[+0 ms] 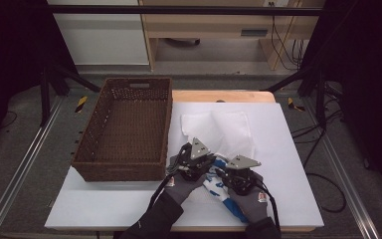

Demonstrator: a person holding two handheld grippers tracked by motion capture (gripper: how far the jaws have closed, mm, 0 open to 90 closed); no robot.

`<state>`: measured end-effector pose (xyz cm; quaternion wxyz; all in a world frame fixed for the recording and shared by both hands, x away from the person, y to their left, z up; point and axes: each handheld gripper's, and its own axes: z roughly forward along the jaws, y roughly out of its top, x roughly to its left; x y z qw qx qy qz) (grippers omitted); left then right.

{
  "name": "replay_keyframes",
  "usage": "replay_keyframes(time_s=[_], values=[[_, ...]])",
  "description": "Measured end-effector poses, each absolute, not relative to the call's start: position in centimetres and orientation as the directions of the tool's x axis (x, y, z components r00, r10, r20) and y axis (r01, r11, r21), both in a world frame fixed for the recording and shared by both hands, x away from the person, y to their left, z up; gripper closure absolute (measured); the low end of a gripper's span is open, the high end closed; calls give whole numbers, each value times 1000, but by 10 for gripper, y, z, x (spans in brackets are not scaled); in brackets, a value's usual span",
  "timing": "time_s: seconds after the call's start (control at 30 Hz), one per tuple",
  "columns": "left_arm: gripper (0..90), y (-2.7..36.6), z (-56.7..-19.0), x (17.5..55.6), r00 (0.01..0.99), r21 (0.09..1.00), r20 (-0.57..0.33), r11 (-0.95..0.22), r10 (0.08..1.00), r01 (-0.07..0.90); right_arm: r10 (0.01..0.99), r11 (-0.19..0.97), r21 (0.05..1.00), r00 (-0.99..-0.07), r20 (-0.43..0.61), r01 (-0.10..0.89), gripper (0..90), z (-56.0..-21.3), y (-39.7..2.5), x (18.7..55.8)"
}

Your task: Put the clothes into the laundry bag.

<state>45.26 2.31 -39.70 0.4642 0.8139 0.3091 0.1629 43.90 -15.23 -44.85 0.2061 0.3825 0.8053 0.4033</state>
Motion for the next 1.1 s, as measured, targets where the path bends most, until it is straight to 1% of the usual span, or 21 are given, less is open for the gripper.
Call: replay_keyframes(time_s=[0.13, 0.2, 0.3, 0.37, 0.4, 0.43, 0.47, 0.5, 0.57, 0.6, 0.63, 0.7, 0.73, 0.8, 0.87, 0.9, 0.93, 0.97, 1.0, 1.07, 1.1], values=[[886, 24, -395, 447, 760, 860, -13, -380, 650, 340, 831, 343, 832, -554, -52, 436, 820, -446, -146, 450], [885, 25, -397, 446, 759, 859, -12, -382, 651, 342, 849, 346, 816, -525, -61, 463, 805, -450, -143, 456], [885, 27, -407, 451, 749, 850, -25, -380, 663, 365, 849, 388, 788, -518, -104, 478, 682, -462, -136, 460], [884, 29, -411, 453, 742, 847, -30, -377, 670, 374, 840, 384, 793, -536, -87, 473, 604, -459, -138, 456], [883, 29, -411, 453, 742, 847, -30, -377, 670, 374, 840, 384, 793, -536, -87, 473, 604, -459, -138, 456], [883, 30, -412, 454, 740, 847, -29, -376, 672, 376, 827, 356, 816, -560, -48, 455, 563, -453, -145, 449], [883, 31, -413, 455, 737, 846, -29, -376, 676, 378, 827, 356, 816, -560, -48, 455, 563, -453, -145, 449], [882, 34, -414, 457, 732, 845, -32, -373, 681, 383, 813, 318, 841, -583, -4, 437, 515, -445, -157, 438], [882, 35, -415, 458, 730, 845, -35, -370, 682, 386, 810, 294, 861, -587, 7, 416, 466, -437, -171, 425], [882, 35, -415, 458, 730, 845, -35, -370, 682, 386, 810, 294, 861, -587, 7, 416, 466, -437, -171, 425], [882, 36, -416, 458, 729, 846, -30, -371, 684, 383, 824, 283, 868, -567, -1, 409, 393, -432, -187, 416], [882, 36, -417, 458, 730, 846, -24, -375, 683, 379, 839, 274, 856, -544, 10, 439, 320, -434, -201, 412], [882, 36, -417, 458, 730, 846, -24, -375, 683, 379, 839, 274, 856, -544, 10, 439, 320, -434, -201, 412], [884, 34, -418, 458, 730, 843, -16, -384, 683, 378, 841, 282, 824, -540, 34, 492, 280, -451, -209, 413], [885, 33, -419, 458, 732, 841, -16, -386, 681, 378, 839, 285, 812, -542, 46, 509, 276, -458, -208, 415], [885, 33, -419, 458, 732, 840, -14, -389, 681, 378, 832, 308, 786, -552, 50, 535, 307, -469, -204, 419], [885, 33, -419, 458, 732, 840, -12, -391, 681, 377, 832, 308, 786, -552, 50, 535, 307, -469, -204, 419], [885, 33, -419, 458, 732, 839, -9, -393, 681, 376, 828, 329, 770, -559, 42, 546, 358, -474, -201, 422], [885, 33, -419, 458, 733, 838, -9, -395, 681, 378, 831, 338, 753, -555, 43, 565, 500, -481, -196, 425], [885, 34, -418, 458, 730, 839, -16, -388, 684, 382, 843, 352, 754, -538, 2, 555, 668, -481, -195, 423], [885, 34, -418, 458, 730, 839, -16, -388, 684, 382, 843, 352, 754, -538, 2, 555, 668, -481, -195, 423]])
